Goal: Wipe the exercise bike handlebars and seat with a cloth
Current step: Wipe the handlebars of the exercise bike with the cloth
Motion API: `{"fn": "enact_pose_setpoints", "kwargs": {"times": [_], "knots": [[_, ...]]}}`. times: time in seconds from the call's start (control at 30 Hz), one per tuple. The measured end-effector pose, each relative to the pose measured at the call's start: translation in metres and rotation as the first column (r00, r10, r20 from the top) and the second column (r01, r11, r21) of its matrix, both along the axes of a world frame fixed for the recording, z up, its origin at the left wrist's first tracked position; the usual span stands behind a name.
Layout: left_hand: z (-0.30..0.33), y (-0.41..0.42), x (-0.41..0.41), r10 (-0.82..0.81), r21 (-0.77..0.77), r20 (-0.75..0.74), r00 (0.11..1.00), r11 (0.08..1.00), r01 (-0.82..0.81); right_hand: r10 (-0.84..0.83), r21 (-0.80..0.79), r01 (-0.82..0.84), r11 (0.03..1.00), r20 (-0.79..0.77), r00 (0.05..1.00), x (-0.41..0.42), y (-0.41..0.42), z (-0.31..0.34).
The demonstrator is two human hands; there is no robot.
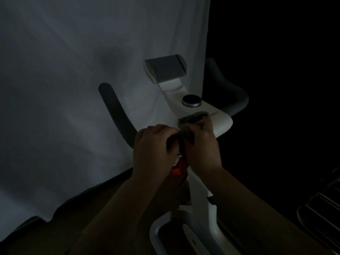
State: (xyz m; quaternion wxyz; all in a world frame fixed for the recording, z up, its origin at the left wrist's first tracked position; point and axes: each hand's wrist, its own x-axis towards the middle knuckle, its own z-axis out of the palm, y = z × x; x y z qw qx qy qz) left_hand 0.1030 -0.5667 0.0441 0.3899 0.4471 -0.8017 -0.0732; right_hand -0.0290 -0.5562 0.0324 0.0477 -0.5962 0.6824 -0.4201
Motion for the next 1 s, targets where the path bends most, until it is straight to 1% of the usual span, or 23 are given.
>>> {"fn": "enact_pose_setpoints", "kwargs": {"times": [0.07,0.17,0.23,0.3,0.33,0.4,0.47,0.57,0.63,0.7,0.8,0.87,0.93,1.0], "knots": [[0.002,-0.005,0.003,-0.002,-0.022,0.012,1.000,1.000,0.002,-0.014,0.029,0.016,0.999,-0.052,0.999,-0.009,-0.005,0.006],[0.001,-0.010,0.009,-0.006,-0.013,-0.002,1.000,1.000,0.006,-0.103,0.066,0.114,0.991,-0.155,0.983,-0.018,-0.007,0.013],[-0.002,-0.013,0.011,-0.015,0.004,0.002,1.000,1.000,0.015,-0.058,0.060,0.070,0.996,-0.182,0.982,-0.012,-0.003,0.011],[-0.007,-0.013,0.010,-0.016,0.019,0.011,1.000,1.000,0.016,-0.001,0.048,0.009,0.999,-0.162,0.987,-0.014,-0.003,0.008],[-0.010,-0.013,0.008,-0.015,0.021,0.012,1.000,1.000,0.015,-0.006,0.056,0.015,0.998,-0.150,0.989,-0.018,-0.006,0.010],[-0.014,-0.013,0.006,-0.012,0.028,0.007,1.000,1.000,0.012,-0.074,0.044,0.079,0.996,-0.121,0.990,-0.023,-0.011,0.014],[-0.015,-0.013,0.005,0.001,0.057,-0.007,1.000,0.998,-0.001,-0.108,0.035,0.109,0.993,-0.043,0.993,-0.011,-0.006,0.009],[-0.014,-0.014,0.005,0.000,0.071,-0.012,1.000,0.997,0.001,-0.051,0.049,0.049,0.998,0.039,0.998,0.000,0.004,0.000],[-0.012,-0.015,0.006,-0.006,0.058,-0.006,1.000,0.998,0.006,-0.073,0.038,0.073,0.997,0.004,0.997,-0.014,-0.003,0.003],[-0.010,-0.016,0.007,-0.006,0.059,0.001,1.000,0.998,0.006,-0.138,0.010,0.138,0.990,-0.029,0.990,-0.018,-0.009,0.006],[-0.009,-0.016,0.008,-0.013,0.081,-0.020,1.000,0.997,0.015,-0.132,-0.002,0.132,0.991,-0.001,0.991,0.001,-0.002,-0.004],[-0.009,-0.017,0.008,-0.027,0.075,-0.021,0.999,0.997,0.029,-0.111,0.013,0.111,0.994,0.010,0.994,-0.004,-0.002,-0.002],[-0.007,-0.019,0.008,-0.031,0.071,-0.011,0.999,0.997,0.032,-0.136,0.015,0.136,0.991,0.021,0.990,-0.013,-0.008,0.007],[-0.007,-0.019,0.008,-0.019,0.088,-0.012,1.000,0.996,0.020,-0.168,0.015,0.168,0.986,0.032,0.985,-0.005,-0.007,0.005]]}}
